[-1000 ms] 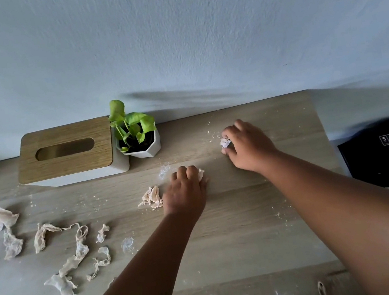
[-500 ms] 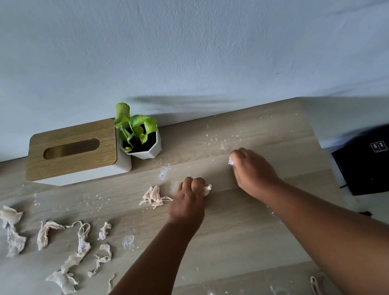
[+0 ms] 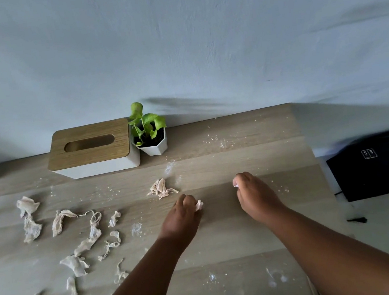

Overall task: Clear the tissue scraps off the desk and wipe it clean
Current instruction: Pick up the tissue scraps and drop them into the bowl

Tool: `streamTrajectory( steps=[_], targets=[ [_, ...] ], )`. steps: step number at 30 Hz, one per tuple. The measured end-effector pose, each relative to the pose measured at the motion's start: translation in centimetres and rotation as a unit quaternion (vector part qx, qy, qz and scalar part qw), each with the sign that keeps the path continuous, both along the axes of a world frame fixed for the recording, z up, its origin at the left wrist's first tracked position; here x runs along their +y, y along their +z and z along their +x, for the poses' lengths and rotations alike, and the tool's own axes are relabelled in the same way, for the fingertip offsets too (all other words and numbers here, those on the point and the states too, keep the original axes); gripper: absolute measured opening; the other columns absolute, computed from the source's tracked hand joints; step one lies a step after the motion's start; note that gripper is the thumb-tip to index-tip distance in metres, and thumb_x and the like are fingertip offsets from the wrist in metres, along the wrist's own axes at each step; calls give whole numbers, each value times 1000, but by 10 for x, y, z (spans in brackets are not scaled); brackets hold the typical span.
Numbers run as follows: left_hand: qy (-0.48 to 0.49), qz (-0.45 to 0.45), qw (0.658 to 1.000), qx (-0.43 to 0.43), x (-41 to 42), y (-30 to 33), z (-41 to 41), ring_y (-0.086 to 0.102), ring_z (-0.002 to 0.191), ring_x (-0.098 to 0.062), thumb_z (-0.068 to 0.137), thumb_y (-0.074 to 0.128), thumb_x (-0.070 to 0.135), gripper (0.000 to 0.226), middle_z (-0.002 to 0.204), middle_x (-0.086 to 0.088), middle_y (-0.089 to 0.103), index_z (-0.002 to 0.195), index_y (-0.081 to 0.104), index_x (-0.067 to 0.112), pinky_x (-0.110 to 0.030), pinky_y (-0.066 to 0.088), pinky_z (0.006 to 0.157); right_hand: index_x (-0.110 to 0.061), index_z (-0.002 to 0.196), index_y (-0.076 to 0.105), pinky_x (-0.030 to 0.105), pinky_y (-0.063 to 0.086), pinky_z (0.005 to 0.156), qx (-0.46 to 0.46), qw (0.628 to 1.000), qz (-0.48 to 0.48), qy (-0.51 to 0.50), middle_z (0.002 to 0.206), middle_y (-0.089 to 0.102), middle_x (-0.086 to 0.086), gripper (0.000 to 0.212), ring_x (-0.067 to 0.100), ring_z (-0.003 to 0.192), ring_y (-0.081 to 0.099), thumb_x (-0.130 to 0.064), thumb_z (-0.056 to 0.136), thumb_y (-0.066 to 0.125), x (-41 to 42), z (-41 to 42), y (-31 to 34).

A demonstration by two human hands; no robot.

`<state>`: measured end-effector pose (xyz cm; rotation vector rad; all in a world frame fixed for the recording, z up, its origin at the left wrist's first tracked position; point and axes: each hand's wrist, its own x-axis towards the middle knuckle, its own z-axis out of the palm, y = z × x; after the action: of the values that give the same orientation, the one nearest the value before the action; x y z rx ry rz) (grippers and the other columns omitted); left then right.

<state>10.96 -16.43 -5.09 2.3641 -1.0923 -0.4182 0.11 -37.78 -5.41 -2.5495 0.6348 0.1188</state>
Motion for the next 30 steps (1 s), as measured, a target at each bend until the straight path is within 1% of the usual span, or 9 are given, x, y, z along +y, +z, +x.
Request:
streamTrajectory(
  steps=[3,10,14,16,21,24,26,28,30],
  targets=[
    [11,-9,1000,8,11,3,2,53,67,-38,90,61,-6,10,81,-20,55,92,52,-6,-43,45,58,-9,105,61,36,46,75,-4,1000,6,-9,105,63,9,17,32,92,61,-1,92,53,11,-13,1],
    [31,30,999,21,37,3,25,61,85,-41,93,58,1,23,106,-21,61,116,56,-1,-38,44,71,-12,90,59,37,48,68,-9,1000,-9,-26,89,60,7,9,29,82,58,-7,83,56,28,-53,15],
    [80,45,995,36,41,8,44,63,102,-46,99,53,5,28,119,-24,64,126,60,4,-46,52,86,-18,91,56,35,47,70,15,998,-10,-55,91,58,0,6,23,85,56,-20,92,51,33,-77,13],
    [106,45,993,32,41,10,54,63,103,-45,100,54,6,29,119,-24,64,127,62,4,-45,52,85,-19,94,58,35,46,71,25,997,-25,-69,94,60,-1,12,22,88,59,-25,98,49,36,-86,9],
    [113,48,992,40,38,13,73,60,84,-37,103,57,23,18,93,-14,58,106,63,6,-36,39,65,-21,90,58,31,38,62,36,994,-61,-86,86,61,-3,28,21,80,62,-39,105,43,44,-100,5],
    [139,70,988,16,37,13,77,58,76,-33,99,62,45,36,86,-9,56,94,60,9,-36,40,62,-22,88,58,32,38,62,41,992,-59,-100,82,57,-4,28,20,77,60,-40,105,44,47,-103,6],
    [145,90,985,0,37,12,78,59,73,-33,101,49,56,48,82,-10,57,86,61,12,-37,46,61,-23,85,55,32,37,61,38,992,-54,-111,78,51,-7,27,19,75,59,-38,104,44,50,-103,7],
    [151,80,985,12,35,11,77,61,73,-36,106,37,51,51,80,-13,58,76,58,15,-38,45,61,-23,85,55,31,37,62,37,991,-49,-120,79,52,-8,23,19,75,58,-33,103,45,52,-101,7],
    [156,58,986,19,31,10,77,61,78,-40,107,40,35,39,83,-15,59,77,53,14,-41,45,65,-22,89,58,32,41,64,41,990,-39,-127,84,59,-6,17,18,78,58,-26,99,46,52,-98,7]
  ],
)
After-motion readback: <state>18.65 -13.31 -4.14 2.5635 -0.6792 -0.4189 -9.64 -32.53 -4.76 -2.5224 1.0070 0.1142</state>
